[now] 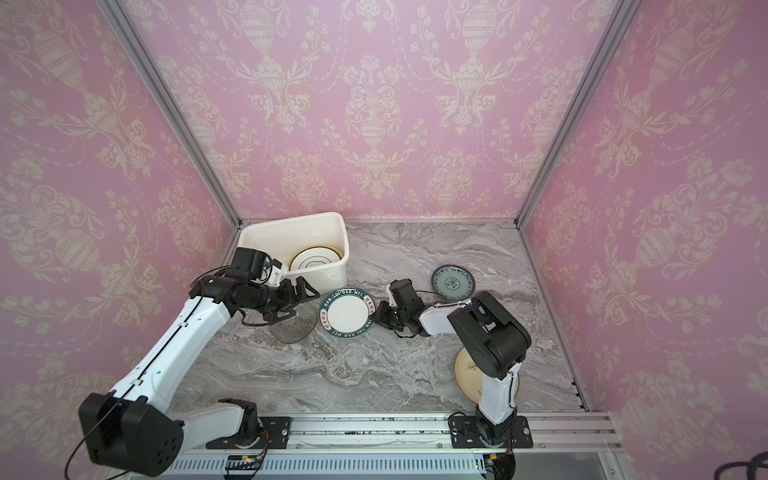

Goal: Place the plates into the plastic bin on the countertop

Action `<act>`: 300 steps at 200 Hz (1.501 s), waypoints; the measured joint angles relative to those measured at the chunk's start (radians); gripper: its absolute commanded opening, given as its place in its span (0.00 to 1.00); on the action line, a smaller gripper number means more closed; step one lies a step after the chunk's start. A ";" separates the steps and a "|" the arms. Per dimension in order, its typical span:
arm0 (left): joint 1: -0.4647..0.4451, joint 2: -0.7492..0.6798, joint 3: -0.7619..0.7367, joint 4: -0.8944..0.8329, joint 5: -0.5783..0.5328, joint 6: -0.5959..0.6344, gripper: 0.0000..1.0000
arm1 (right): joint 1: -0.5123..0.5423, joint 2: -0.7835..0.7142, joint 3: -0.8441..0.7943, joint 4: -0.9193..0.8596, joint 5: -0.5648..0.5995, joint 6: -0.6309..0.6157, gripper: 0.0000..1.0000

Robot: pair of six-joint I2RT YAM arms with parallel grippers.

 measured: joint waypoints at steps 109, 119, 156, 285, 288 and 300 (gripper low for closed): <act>-0.054 0.098 0.002 0.022 -0.005 0.060 0.99 | -0.046 -0.171 -0.089 -0.174 0.011 -0.032 0.01; -0.077 0.119 0.004 0.025 -0.008 0.072 0.99 | -0.057 -0.196 -0.112 -0.192 0.008 -0.040 0.02; -0.173 0.219 0.013 0.035 -0.008 0.138 0.97 | -0.094 -0.283 -0.190 -0.246 -0.001 -0.053 0.04; -0.284 0.369 -0.162 0.333 0.062 0.217 0.89 | -0.135 -0.384 -0.255 -0.362 -0.035 -0.086 0.11; -0.284 0.373 -0.163 0.342 0.064 0.217 0.88 | -0.135 -0.384 -0.255 -0.363 -0.035 -0.088 0.11; -0.288 0.396 -0.169 0.380 0.080 0.214 0.86 | -0.134 -0.384 -0.256 -0.364 -0.035 -0.090 0.12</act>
